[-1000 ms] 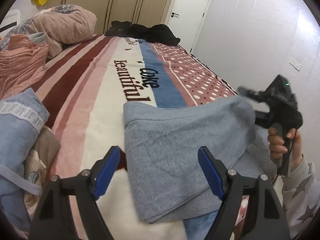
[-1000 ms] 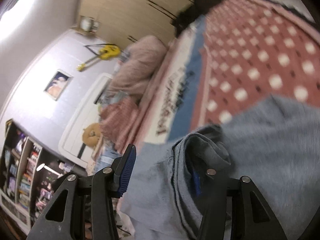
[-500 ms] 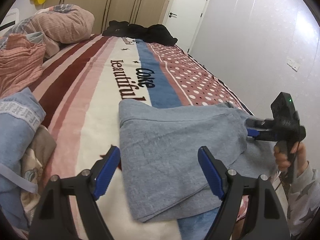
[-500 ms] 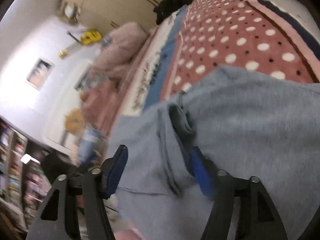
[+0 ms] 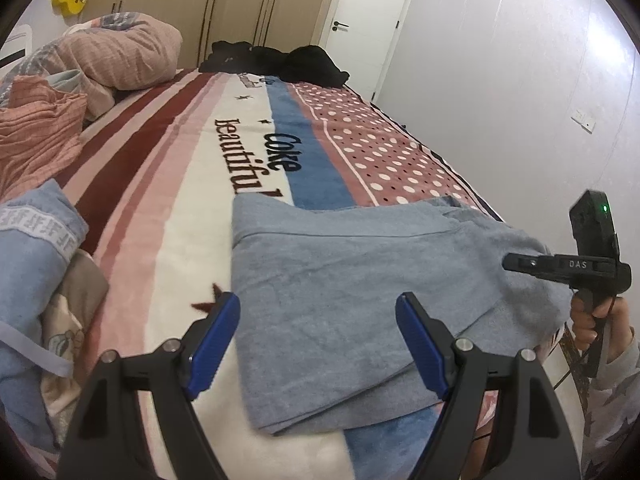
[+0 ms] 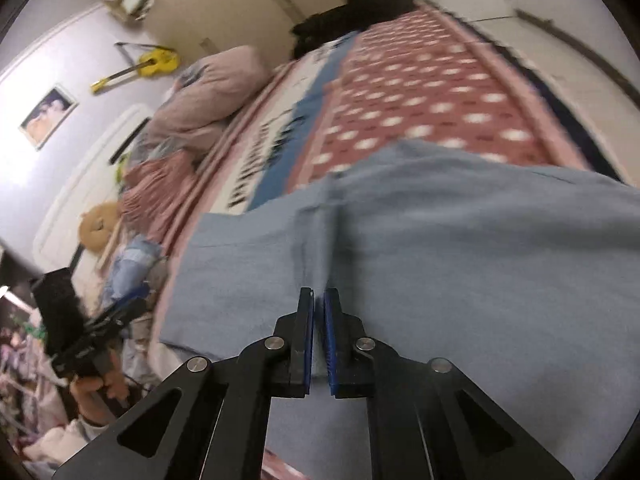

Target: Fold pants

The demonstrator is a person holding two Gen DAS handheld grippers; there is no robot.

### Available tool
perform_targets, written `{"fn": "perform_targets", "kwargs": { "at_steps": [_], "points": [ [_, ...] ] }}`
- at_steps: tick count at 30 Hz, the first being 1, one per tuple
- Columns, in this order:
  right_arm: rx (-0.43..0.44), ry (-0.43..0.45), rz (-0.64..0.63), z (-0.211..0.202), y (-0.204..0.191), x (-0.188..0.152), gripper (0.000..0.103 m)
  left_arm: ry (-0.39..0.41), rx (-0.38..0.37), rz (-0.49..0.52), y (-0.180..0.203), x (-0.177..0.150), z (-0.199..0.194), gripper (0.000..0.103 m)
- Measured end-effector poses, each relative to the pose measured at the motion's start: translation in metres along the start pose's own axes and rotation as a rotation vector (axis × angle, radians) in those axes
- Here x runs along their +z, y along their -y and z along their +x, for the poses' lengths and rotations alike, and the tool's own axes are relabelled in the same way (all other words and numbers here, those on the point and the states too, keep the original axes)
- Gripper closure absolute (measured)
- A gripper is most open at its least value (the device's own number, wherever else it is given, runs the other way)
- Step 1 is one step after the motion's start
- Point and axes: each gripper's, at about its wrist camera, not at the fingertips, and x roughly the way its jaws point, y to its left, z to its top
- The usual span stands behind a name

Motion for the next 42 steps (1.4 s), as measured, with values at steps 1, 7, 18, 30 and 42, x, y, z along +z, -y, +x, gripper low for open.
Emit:
{"fn": "perform_targets", "kwargs": {
  "at_steps": [1, 7, 18, 30, 42],
  "points": [
    [0.007, -0.002, 0.026, -0.004, 0.007, -0.002, 0.102, -0.003, -0.004, 0.001, 0.003, 0.001, 0.002, 0.026],
    [0.168, 0.008, 0.145, -0.010, 0.037, -0.009, 0.061, -0.009, -0.025, 0.000, 0.014, 0.005, 0.007, 0.026],
    [0.248, -0.074, -0.026, 0.068, -0.010, 0.029, 0.076, -0.015, 0.016, 0.010, 0.013, 0.004, 0.004, 0.026],
    [0.058, 0.021, -0.014, 0.024, -0.008, 0.006, 0.102, -0.017, 0.023, -0.004, 0.001, 0.001, 0.000, 0.026],
    [0.015, 0.002, 0.060, -0.003, 0.022, -0.012, 0.075, -0.029, 0.011, 0.025, 0.019, 0.000, 0.005, 0.026]
  ]
}}
